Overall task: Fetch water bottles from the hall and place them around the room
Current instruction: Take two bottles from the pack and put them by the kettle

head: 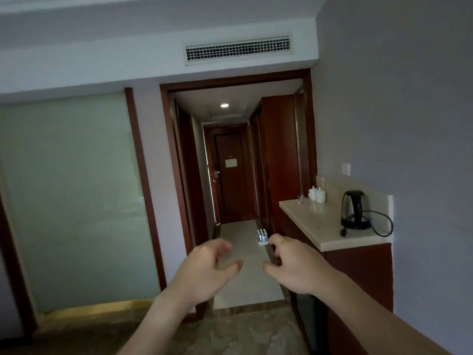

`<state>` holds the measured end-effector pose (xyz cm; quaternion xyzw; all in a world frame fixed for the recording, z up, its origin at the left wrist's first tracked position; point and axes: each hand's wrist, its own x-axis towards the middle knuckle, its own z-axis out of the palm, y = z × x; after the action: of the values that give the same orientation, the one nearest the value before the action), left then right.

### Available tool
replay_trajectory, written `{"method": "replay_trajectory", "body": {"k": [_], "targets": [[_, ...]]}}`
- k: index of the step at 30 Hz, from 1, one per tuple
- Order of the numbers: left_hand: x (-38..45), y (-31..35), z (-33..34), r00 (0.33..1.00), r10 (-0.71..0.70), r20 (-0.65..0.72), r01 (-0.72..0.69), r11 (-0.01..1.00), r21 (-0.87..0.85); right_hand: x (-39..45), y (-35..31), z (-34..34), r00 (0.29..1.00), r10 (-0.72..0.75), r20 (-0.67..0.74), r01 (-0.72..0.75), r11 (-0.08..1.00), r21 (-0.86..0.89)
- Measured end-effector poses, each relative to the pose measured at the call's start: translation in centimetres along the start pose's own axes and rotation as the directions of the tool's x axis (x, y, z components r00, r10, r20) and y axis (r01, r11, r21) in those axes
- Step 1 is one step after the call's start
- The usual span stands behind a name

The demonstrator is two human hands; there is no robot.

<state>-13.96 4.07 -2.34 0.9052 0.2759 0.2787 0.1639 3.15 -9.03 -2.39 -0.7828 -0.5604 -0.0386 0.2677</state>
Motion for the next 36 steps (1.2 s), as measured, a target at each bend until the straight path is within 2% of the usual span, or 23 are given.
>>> {"method": "replay_trajectory", "body": {"k": [4,8,17,22,28,36], "targets": [[6.3,-0.9,1.9,0.998,-0.044,-0.043,0.043,0.999,-0.010,6.7,4.1,0.2,1.000,-0.018,-0.009,0.018,0.998,0.053],[11.6,-3.2,4.3,0.998,-0.059,-0.024,0.059,0.998,0.008,12.6,6.9,2.2,0.998,-0.044,0.034,0.042,0.998,0.052],[24.8,-15.0,8.9,0.997,-0.066,0.037,0.064,0.997,0.039,29.0,11.5,11.4,0.983,-0.066,0.171,0.060,0.998,0.036],[35.8,-22.2,9.1,0.998,-0.043,0.041,0.044,0.999,-0.011,41.4,11.8,14.2,0.993,-0.045,0.106,0.044,0.999,0.012],[48.0,-27.1,10.5,0.999,0.034,0.033,-0.033,0.999,-0.027,52.8,14.0,16.0,1.000,-0.027,0.012,0.026,0.999,0.019],[62.8,-33.0,16.6,0.996,0.068,0.051,-0.067,0.998,-0.013,66.6,21.9,20.5,0.999,0.041,0.019,-0.040,0.999,-0.026]]}}
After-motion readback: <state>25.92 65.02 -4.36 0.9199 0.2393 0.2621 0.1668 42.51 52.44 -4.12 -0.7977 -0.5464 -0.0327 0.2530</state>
